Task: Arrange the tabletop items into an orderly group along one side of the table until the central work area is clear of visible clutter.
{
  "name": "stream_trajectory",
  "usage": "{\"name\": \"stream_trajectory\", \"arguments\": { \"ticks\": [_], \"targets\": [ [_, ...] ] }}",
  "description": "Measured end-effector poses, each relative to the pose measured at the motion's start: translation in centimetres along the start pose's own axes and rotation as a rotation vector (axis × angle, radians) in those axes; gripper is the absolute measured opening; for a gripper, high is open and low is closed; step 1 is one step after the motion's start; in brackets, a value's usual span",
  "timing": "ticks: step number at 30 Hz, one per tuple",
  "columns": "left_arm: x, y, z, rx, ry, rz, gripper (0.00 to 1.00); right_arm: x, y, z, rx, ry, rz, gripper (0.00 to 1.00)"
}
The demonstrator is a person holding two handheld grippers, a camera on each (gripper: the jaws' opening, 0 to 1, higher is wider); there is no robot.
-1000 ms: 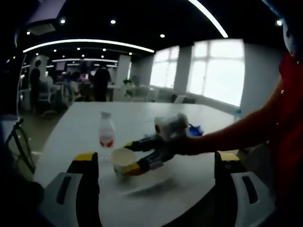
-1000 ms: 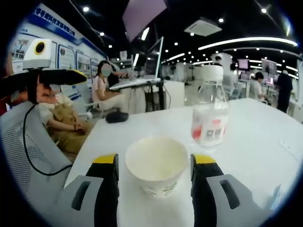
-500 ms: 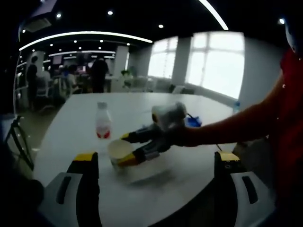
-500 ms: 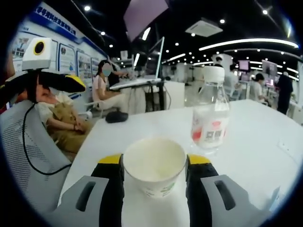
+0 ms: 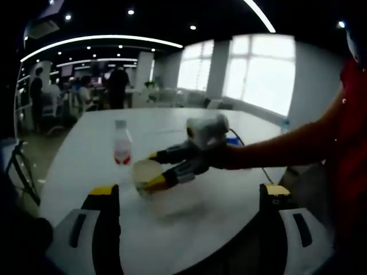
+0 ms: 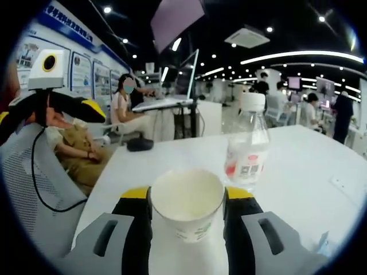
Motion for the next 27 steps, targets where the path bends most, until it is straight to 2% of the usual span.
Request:
{"name": "stream_trajectory", "arguments": {
  "ticks": [5,11,14,27],
  "targets": [
    [0.1,-0.1,-0.1,0.003,-0.004,0.008,0.99,-0.1,1.9,-2.2,0.048,0.005,-0.006,0.48],
    [0.3,-0.2,-0.2,0.006,-0.009,0.018,0.99,0.5,4.1,-5.8,0.122,-0.054,-0.014,0.48],
    [0.3,-0.2,-0.2,0.007,-0.009,0.021,0.99,0.9,4.7,-7.1,0.151,-0.054,-0.011,0.48],
    [0.5,-0.4,-0.1,0.003,-0.001,0.036,0.98,2.5,5.2,-10.7,0.215,-0.130,0.006,0.48]
  ]
}}
Point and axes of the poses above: the point that each gripper's makers call its tool centre point, and the gripper's own axes: y roughly backward along the fingers, z roughly to its left, x roughly out of its underside, the point moved 1 cm from there along y, roughly backward along the fingers, and after that the axes turned 15 degrees about z, right-handed, at the moved point
